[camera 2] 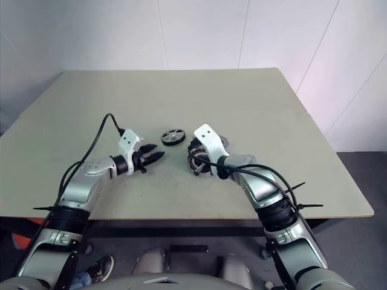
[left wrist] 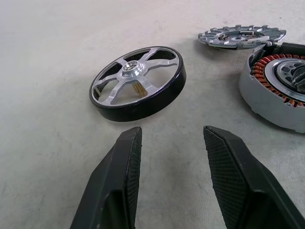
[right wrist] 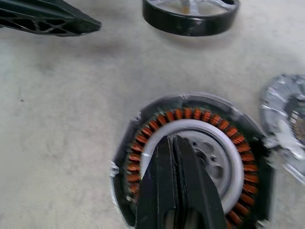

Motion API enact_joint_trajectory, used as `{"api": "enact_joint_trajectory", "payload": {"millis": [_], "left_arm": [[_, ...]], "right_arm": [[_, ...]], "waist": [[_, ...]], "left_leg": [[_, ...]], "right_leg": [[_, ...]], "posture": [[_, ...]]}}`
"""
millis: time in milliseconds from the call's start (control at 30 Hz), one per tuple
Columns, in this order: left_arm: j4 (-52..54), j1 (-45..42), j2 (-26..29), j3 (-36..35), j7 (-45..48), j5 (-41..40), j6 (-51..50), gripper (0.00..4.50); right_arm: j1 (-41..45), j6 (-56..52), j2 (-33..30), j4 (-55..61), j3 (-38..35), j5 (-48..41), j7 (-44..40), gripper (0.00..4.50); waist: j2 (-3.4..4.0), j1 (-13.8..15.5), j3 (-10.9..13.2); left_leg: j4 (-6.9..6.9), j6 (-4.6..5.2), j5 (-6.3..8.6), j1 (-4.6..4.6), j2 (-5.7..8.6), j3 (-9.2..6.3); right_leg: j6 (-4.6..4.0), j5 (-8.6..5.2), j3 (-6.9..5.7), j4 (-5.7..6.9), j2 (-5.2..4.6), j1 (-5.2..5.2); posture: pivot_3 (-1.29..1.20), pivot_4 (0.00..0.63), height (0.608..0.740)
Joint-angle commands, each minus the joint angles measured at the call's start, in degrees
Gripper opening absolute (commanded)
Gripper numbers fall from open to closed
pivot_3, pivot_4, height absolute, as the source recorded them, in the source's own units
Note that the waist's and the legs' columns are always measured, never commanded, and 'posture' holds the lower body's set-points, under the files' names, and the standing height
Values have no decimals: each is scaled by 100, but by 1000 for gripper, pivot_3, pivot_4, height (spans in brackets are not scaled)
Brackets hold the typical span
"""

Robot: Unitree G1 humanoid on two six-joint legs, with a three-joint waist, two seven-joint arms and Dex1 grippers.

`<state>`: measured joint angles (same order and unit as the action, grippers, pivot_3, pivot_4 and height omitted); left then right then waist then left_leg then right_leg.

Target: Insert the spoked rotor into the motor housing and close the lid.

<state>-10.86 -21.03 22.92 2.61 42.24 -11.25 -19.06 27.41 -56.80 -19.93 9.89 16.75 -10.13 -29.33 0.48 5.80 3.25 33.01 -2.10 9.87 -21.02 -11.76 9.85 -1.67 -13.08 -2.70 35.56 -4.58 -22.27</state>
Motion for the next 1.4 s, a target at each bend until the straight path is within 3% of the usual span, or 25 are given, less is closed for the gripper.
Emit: {"api": "enact_joint_trajectory", "payload": {"millis": [33, 400, 833, 1100, 1400], "left_arm": [[21, -164, -4, -31, 8, -8, 156, 2177], [-88, -232, -11, -6, 61, 7, 219, 2177], [-122, -243, 12, -35, 98, 33, 215, 2177], [-109, -228, 27, -54, 91, 25, 204, 2177], [-150, -248, -36, -108, 53, -47, 158, 2177]], "right_arm": [[215, -64, -171, 345, -347, -31, 45, 24], [-92, -159, -281, 513, -355, -58, 117, 24], [219, -220, -211, 658, -384, -106, 97, 24], [-284, -219, -41, 469, -25, -25, 209, 24], [-51, -160, -144, 689, -275, -98, 149, 24]], "waist": [[0, -2, 0], [0, -3, 0], [0, -5, 0], [1, -5, 0], [0, -8, -1]], "left_leg": [[0, 0, 0, 0, 0, 0], [0, 0, 0, -2, -1, 0], [0, 0, 0, -2, -1, 0], [-1, 0, 0, -2, -1, 0], [0, -1, -1, 3, -1, 0]], "right_leg": [[0, 0, 0, 0, 0, 0], [0, 0, 0, -1, 2, -2], [0, 0, 0, 1, 2, -3], [0, 0, 0, 0, 2, -3], [1, -1, 1, 1, 1, 0]], "posture": [[0, 0, 740], [0, 0, 740], [0, 0, 740], [0, 0, 740], [0, 0, 740]]}}
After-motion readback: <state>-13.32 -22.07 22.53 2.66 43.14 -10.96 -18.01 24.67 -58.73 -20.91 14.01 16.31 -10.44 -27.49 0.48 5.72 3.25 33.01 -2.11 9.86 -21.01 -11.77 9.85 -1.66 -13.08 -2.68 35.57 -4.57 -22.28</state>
